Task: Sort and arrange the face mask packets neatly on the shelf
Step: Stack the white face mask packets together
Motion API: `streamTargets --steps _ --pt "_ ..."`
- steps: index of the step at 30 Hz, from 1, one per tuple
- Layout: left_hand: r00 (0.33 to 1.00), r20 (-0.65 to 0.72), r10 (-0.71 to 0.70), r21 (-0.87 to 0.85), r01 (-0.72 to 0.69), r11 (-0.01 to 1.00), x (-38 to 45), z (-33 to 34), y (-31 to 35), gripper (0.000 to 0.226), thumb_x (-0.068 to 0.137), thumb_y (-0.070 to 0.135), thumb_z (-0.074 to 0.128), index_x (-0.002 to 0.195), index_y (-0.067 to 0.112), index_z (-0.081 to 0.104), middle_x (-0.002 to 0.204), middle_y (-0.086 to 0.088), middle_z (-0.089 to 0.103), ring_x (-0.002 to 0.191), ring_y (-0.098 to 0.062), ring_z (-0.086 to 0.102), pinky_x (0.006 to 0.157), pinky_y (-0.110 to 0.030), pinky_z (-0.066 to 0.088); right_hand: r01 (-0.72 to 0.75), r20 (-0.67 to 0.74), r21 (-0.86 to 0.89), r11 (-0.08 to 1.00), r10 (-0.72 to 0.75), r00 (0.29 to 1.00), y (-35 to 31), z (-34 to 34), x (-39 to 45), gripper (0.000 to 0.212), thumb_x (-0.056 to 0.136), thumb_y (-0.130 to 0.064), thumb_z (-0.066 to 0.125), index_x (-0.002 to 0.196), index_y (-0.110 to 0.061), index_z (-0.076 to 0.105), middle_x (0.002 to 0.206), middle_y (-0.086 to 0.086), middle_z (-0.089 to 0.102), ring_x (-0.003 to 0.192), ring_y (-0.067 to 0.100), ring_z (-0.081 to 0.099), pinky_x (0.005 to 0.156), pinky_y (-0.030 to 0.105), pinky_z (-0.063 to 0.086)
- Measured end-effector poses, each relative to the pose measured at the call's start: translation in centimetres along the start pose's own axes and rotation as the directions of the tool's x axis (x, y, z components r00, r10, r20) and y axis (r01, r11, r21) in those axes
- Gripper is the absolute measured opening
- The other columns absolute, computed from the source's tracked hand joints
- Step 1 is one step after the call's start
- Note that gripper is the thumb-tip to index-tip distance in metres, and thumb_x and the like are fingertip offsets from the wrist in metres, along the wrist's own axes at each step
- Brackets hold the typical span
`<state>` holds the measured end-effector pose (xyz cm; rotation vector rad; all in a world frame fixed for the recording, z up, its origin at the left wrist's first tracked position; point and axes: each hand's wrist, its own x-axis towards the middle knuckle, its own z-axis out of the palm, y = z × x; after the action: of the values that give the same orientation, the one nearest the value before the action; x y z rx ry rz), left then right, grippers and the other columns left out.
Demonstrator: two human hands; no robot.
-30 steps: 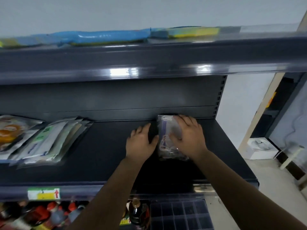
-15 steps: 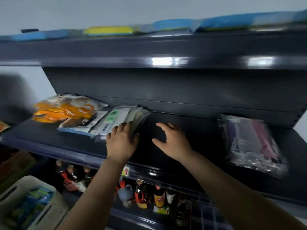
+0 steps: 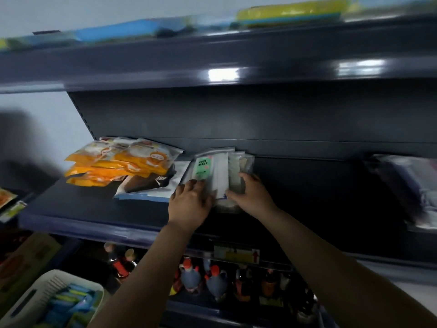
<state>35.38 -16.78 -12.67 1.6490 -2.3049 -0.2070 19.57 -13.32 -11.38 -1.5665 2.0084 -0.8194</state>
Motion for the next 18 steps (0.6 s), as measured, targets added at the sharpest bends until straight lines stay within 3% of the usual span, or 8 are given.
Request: streamTargets --steps 5,8,10,13,15,18 --pt "0.998 0.029 0.055 -0.081 -0.052 0.995 0.5 0.7 -0.7 0.067 0.083 0.056 0.028 0.139 0.021 0.043 0.144 -0.005 0.044 0.130 -0.033 0.038 0.107 -0.040 0.035 -0.189 -0.098 0.247 0.950 0.219 0.971 -0.2 0.9 1.4 0.074 0.077 -0.031 0.073 0.138 -0.010 0.037 0.139 0.013 0.040 0.127 0.026 0.044 0.099 0.026 0.038" --pt "0.996 0.014 0.091 -0.077 -0.090 0.993 0.7 1.2 -0.8 0.058 0.092 0.053 0.036 0.141 0.022 0.040 0.145 -0.005 0.042 0.130 -0.032 0.039 0.104 -0.038 0.034 -0.286 -0.072 0.509 0.812 0.371 0.926 -0.4 0.8 2.4 0.077 0.067 -0.026 0.082 0.130 -0.005 0.043 0.124 0.010 0.054 0.116 0.026 0.055 0.094 0.031 0.047" --pt "0.993 0.007 0.116 -0.086 -0.115 0.990 0.8 1.5 -0.8 0.054 0.095 0.047 0.041 0.142 0.022 0.038 0.146 -0.005 0.041 0.130 -0.032 0.038 0.103 -0.038 0.035 -0.307 -0.014 0.606 0.734 0.395 0.919 -0.6 0.9 3.0 0.090 0.048 -0.035 0.090 0.122 -0.004 0.050 0.113 0.007 0.063 0.101 0.024 0.064 0.088 0.035 0.054" --pt "0.992 0.009 0.127 -0.157 -0.124 0.980 1.2 2.0 -0.9 0.053 0.094 0.046 0.042 0.142 0.023 0.038 0.144 -0.006 0.043 0.127 -0.031 0.041 0.102 -0.039 0.038 -0.283 -0.010 0.639 0.715 0.376 0.926 1.5 2.4 4.9 0.111 0.019 -0.045 0.087 0.117 -0.005 0.056 0.105 0.011 0.068 0.088 0.025 0.069 0.079 0.042 0.059" --pt "0.990 0.004 0.138 -0.169 -0.136 0.976 1.3 2.2 -1.0 0.053 0.093 0.048 0.043 0.141 0.024 0.039 0.142 -0.005 0.044 0.126 -0.030 0.042 0.100 -0.039 0.039 -0.282 -0.006 0.646 0.709 0.375 0.927 1.2 2.3 4.5 0.106 0.022 -0.040 0.087 0.116 -0.003 0.056 0.105 0.012 0.067 0.089 0.026 0.069 0.078 0.042 0.059" --pt "0.987 -0.013 0.160 -0.244 -0.158 0.957 1.7 2.3 -0.9 0.052 0.092 0.049 0.047 0.138 0.025 0.044 0.140 -0.004 0.046 0.128 -0.028 0.041 0.101 -0.035 0.033 -0.293 -0.018 0.635 0.714 0.393 0.919 0.3 1.3 3.3 0.080 0.052 -0.013 0.088 0.121 0.000 0.049 0.112 0.012 0.062 0.097 0.027 0.064 0.080 0.035 0.055"
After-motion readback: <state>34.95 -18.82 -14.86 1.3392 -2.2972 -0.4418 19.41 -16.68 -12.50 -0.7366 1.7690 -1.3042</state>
